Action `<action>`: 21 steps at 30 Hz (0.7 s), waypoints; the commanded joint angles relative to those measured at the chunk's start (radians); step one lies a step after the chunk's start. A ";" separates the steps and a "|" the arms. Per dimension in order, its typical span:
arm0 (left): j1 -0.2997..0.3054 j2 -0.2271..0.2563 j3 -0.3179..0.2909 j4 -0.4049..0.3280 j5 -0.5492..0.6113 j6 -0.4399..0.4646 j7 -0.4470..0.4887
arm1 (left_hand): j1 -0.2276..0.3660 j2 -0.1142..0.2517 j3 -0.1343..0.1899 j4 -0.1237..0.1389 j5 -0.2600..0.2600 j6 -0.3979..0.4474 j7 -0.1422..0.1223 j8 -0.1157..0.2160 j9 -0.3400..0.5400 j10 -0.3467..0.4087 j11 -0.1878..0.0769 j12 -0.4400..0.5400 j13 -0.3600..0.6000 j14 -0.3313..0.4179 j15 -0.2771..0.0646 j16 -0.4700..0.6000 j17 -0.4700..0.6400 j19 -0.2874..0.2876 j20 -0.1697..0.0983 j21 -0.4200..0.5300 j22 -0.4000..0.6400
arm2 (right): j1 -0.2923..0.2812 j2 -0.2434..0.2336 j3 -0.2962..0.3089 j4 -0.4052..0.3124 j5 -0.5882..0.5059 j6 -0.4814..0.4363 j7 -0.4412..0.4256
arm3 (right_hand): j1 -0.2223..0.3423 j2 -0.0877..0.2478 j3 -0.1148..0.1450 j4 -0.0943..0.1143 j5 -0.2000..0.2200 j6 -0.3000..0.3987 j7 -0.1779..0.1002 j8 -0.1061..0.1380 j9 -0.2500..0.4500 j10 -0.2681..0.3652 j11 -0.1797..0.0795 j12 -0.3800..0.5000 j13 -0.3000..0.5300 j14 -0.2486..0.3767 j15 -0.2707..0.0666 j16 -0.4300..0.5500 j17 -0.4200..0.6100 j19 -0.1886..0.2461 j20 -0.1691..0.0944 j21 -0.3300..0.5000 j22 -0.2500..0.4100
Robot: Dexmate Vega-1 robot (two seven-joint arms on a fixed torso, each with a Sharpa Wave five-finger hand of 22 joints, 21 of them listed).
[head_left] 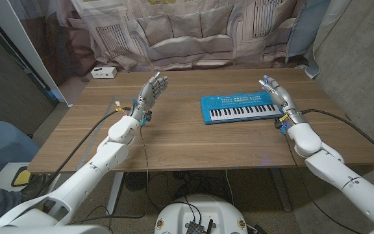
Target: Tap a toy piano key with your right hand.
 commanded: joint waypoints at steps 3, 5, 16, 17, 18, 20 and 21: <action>-0.001 -0.007 0.001 0.007 0.000 -0.003 0.003 | 0.001 0.013 0.005 0.000 -0.002 0.005 0.001 -0.001 0.005 0.006 0.008 0.002 0.005 0.004 -0.001 0.003 0.004 0.000 -0.006 0.000 0.005 | 0.077 0.046 -0.022 0.096 0.114 0.058 0.127 | 0.000 -0.009 -0.004 0.000 0.005 0.010 0.004 0.000 0.002 0.010 0.003 0.001 0.001 0.011 0.000 -0.002 0.002 0.011 -0.013 -0.003 0.002; 0.002 -0.007 0.001 0.003 0.003 -0.002 0.011 | 0.002 0.013 0.005 0.000 -0.002 0.006 0.001 -0.001 0.005 0.006 0.007 0.002 0.005 0.004 -0.002 0.003 0.004 0.001 -0.006 0.000 0.005 | 0.091 0.054 -0.026 0.120 0.144 0.066 0.160 | -0.001 -0.010 -0.005 0.001 0.005 0.013 0.005 0.000 0.002 0.013 0.004 0.002 0.001 0.014 0.000 -0.002 0.002 0.014 -0.012 -0.003 0.002; 0.005 -0.005 -0.003 -0.002 0.014 -0.007 0.026 | 0.002 0.013 0.006 0.000 -0.002 0.004 0.004 -0.001 0.005 0.005 0.003 0.001 0.005 0.005 -0.001 0.003 0.004 0.001 -0.006 0.000 0.005 | 0.128 0.098 -0.039 0.204 0.239 0.114 0.253 | -0.009 0.003 -0.005 0.010 0.007 0.023 0.004 -0.001 0.001 0.024 0.005 0.001 0.001 0.024 0.001 0.001 0.005 0.028 -0.011 -0.004 0.002; 0.005 -0.004 -0.003 -0.002 0.015 -0.007 0.027 | 0.002 0.013 0.006 -0.001 -0.002 0.004 0.004 -0.001 0.005 0.005 0.002 0.002 0.005 0.005 -0.001 0.003 0.004 0.001 -0.007 0.000 0.005 | 0.129 0.104 -0.038 0.209 0.253 0.117 0.262 | -0.009 0.004 -0.005 0.011 0.007 0.023 0.004 -0.001 0.001 0.025 0.006 0.001 0.001 0.025 0.001 0.001 0.005 0.030 -0.010 -0.003 0.002; 0.005 -0.004 -0.003 -0.001 0.015 -0.007 0.028 | 0.002 0.013 0.006 -0.001 -0.002 0.004 0.004 -0.001 0.005 0.005 0.004 0.002 0.005 0.005 -0.001 0.003 0.004 0.001 -0.007 0.000 0.005 | 0.131 0.108 -0.039 0.218 0.265 0.122 0.275 | -0.009 0.004 -0.005 0.011 0.006 0.025 0.004 -0.001 0.001 0.027 0.006 0.001 0.001 0.028 0.000 0.001 0.005 0.032 -0.011 -0.003 0.002; 0.002 -0.006 -0.002 0.004 0.014 -0.009 0.023 | 0.003 0.013 0.006 -0.001 -0.002 0.004 0.003 -0.001 0.005 0.004 0.005 0.001 0.005 0.005 0.000 0.003 0.004 0.001 -0.007 0.000 0.005 | 0.135 0.119 -0.038 0.235 0.294 0.128 0.298 | -0.009 0.004 -0.005 0.011 0.006 0.026 0.005 -0.001 0.001 0.028 0.007 0.001 0.001 0.030 0.002 0.001 0.004 0.033 -0.011 -0.004 0.002; 0.002 -0.006 -0.002 0.004 0.014 -0.009 0.023 | 0.003 0.013 0.006 -0.001 -0.002 0.004 0.003 -0.001 0.005 0.004 0.004 0.001 0.005 0.004 0.000 0.003 0.004 0.001 -0.006 0.000 0.005 | 0.135 0.119 -0.038 0.235 0.294 0.129 0.299 | -0.009 0.004 -0.005 0.011 0.006 0.028 0.006 -0.001 0.001 0.029 0.007 0.001 0.001 0.030 0.001 0.001 0.004 0.033 -0.010 -0.004 0.001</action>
